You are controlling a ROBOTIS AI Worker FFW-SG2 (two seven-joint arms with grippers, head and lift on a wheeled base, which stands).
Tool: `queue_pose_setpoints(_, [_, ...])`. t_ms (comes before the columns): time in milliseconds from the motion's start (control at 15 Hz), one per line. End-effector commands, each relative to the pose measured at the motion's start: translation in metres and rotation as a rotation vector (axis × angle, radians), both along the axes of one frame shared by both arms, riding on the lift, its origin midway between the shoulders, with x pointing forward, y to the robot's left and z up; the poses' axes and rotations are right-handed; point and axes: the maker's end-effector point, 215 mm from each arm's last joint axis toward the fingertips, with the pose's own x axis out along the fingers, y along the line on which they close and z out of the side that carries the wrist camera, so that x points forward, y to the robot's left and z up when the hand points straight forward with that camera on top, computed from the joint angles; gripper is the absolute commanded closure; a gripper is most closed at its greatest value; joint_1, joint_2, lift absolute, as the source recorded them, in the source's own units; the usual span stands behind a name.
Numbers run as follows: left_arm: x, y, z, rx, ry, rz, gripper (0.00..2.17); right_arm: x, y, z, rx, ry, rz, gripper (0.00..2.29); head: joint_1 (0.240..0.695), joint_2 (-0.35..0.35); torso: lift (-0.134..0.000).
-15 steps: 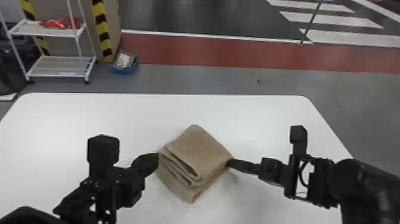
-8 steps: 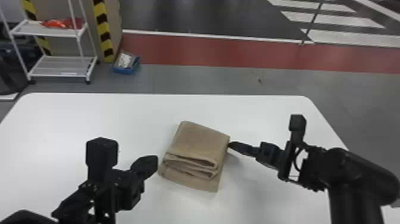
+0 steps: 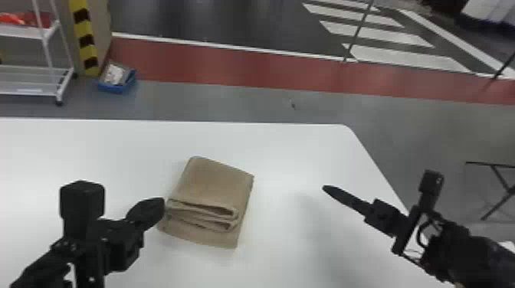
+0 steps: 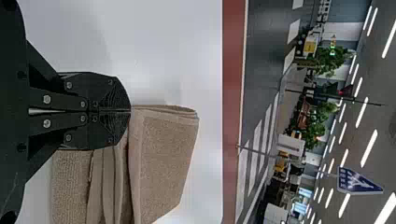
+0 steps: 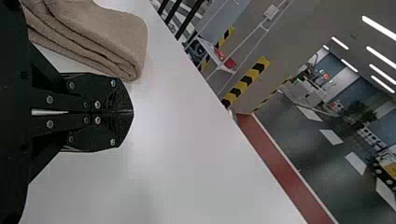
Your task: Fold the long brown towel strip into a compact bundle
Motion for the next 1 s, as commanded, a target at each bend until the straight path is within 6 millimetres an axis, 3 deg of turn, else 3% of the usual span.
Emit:
queue_pose_setpoints(0, [0.009,-0.001,-0.007,0.001,-0.019,0.002,1.91,-0.012,-0.034,0.029,-0.093,-0.090,-0.049,2.24,0.695,-0.330,-0.125])
queue_pose_setpoints(267, [0.011,-0.002,-0.021,0.013,-0.011,-0.010,1.91,-0.031,-0.052,0.041,-0.061,-0.120,-0.077,2.24,0.695,-0.350,-0.125])
queue_pose_setpoints(600, [0.003,-0.001,-0.028,0.023,0.001,-0.016,1.91,-0.038,-0.038,0.056,-0.024,-0.134,-0.050,2.24,0.695,-0.350,-0.125])
queue_pose_setpoints(933, [-0.025,-0.015,-0.019,-0.009,0.007,-0.043,1.91,-0.039,-0.034,0.062,-0.005,-0.148,-0.044,2.24,0.695,-0.350,-0.125])
